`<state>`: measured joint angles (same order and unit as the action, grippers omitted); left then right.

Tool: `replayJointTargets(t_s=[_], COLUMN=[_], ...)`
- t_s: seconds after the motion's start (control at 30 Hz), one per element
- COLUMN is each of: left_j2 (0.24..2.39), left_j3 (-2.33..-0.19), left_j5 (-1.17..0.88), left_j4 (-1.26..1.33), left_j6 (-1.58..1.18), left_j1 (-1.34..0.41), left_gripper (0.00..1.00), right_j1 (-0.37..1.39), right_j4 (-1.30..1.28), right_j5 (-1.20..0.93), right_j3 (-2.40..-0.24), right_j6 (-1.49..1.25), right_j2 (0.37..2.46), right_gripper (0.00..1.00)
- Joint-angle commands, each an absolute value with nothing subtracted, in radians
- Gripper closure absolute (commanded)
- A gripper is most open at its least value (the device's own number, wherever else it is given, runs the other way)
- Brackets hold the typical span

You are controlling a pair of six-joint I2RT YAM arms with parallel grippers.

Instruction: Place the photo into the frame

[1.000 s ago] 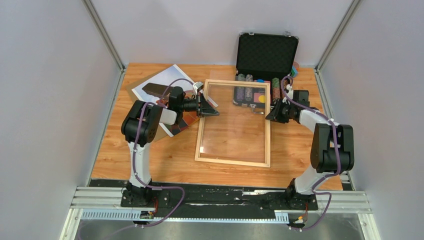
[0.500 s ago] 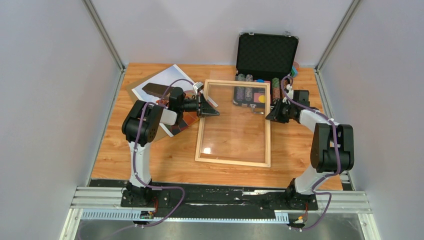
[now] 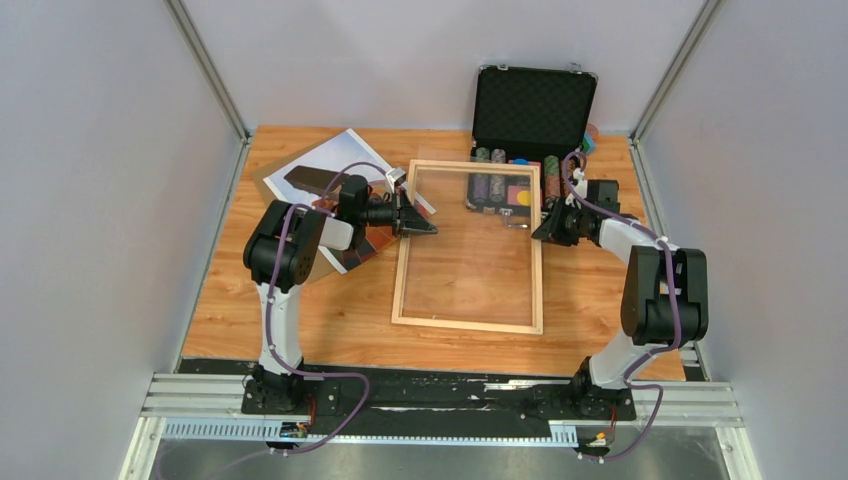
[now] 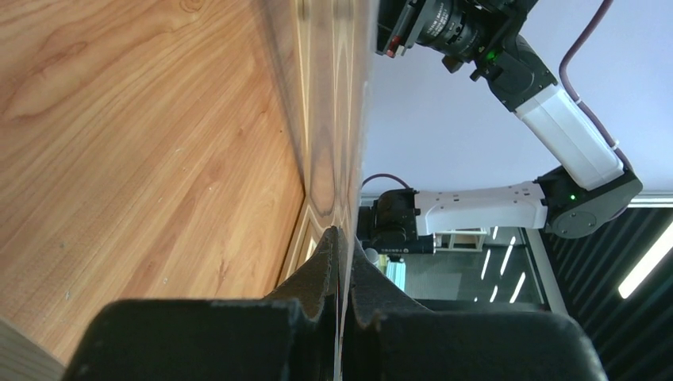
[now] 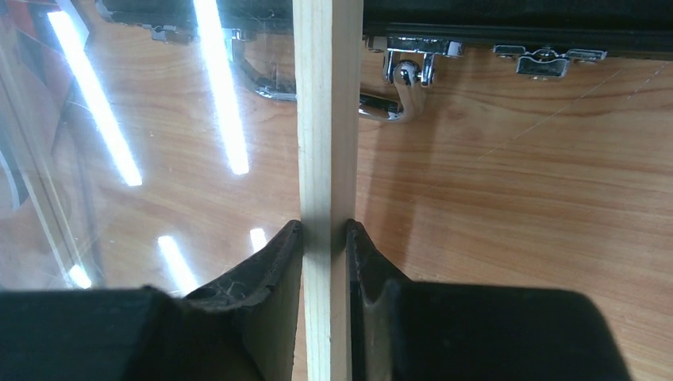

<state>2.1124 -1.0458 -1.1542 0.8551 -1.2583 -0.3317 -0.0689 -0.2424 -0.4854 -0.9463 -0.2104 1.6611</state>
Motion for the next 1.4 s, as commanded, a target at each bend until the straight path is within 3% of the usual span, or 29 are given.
replayJointTargets(t_s=[0.0,1.37], left_j2=[2.119,2.156], left_j3=[-1.042,-1.054], left_j5=[-1.153,-1.174], left_j4=[0.855,1.164], left_j6=[-1.245,-1.602], left_j1=[-0.354,-0.354], left_gripper=[1.00,1.00], right_j1=[-0.061,-0.061], right_j4=[-0.211,-0.212], right_j5=[-0.515,-0.503], right_j3=[-0.973,-0.975], right_j6=[-0.209,-0.201], right_j2=[1.673,1.682], right_gripper=[0.88,0.89])
